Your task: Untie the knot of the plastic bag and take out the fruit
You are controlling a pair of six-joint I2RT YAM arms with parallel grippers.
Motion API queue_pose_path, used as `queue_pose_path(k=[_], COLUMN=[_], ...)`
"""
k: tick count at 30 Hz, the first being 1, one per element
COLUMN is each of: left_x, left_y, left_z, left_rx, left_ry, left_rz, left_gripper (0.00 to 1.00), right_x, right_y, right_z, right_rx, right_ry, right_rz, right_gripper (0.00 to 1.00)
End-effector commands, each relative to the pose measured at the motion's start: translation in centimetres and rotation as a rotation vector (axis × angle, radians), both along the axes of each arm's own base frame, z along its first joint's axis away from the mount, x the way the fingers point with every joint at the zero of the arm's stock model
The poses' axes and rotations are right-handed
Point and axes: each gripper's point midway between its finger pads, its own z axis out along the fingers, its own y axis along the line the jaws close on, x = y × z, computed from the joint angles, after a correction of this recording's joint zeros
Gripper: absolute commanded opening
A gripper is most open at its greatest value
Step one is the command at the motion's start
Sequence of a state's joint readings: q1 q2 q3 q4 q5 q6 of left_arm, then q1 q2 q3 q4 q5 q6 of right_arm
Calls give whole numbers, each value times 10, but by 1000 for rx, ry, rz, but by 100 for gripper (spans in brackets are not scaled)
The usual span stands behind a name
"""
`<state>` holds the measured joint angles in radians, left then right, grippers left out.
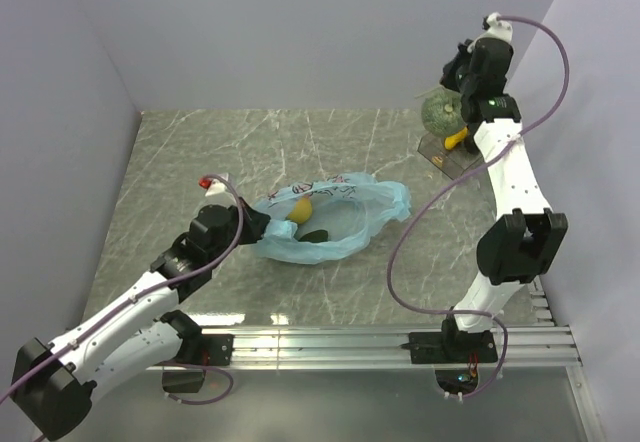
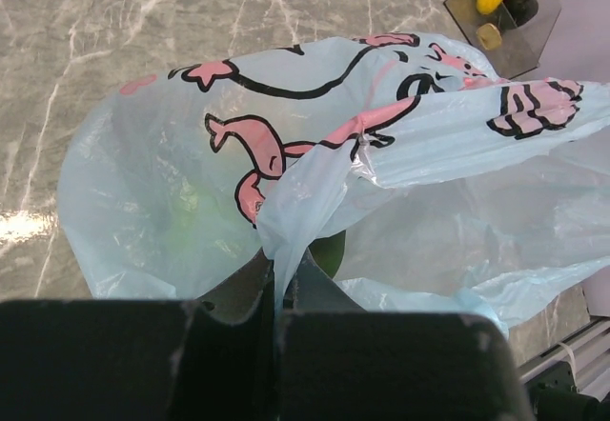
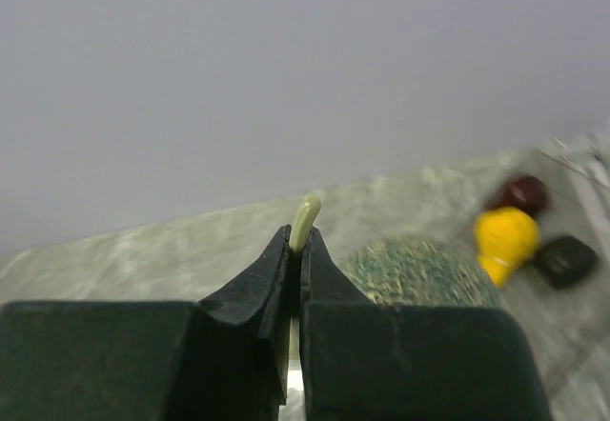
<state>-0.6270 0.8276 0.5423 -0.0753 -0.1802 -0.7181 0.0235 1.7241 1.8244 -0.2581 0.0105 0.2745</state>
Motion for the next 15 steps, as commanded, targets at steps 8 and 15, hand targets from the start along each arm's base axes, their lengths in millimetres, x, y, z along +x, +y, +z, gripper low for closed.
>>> queue_pose_path(k=[8,15], left_x=[-6,-7], left_y=[4,5], left_z=[3,1], left_rx=[-14,-13], left_ry=[-17,-5], left_rz=[-6,1], left_gripper=[0,1], right_x=[35,42], right_y=[-91,-97], right_z=[-34,-93], right_rx=[7,-18], right_ry=[-28,53], right_rz=[-341,-352], right_gripper=[0,0])
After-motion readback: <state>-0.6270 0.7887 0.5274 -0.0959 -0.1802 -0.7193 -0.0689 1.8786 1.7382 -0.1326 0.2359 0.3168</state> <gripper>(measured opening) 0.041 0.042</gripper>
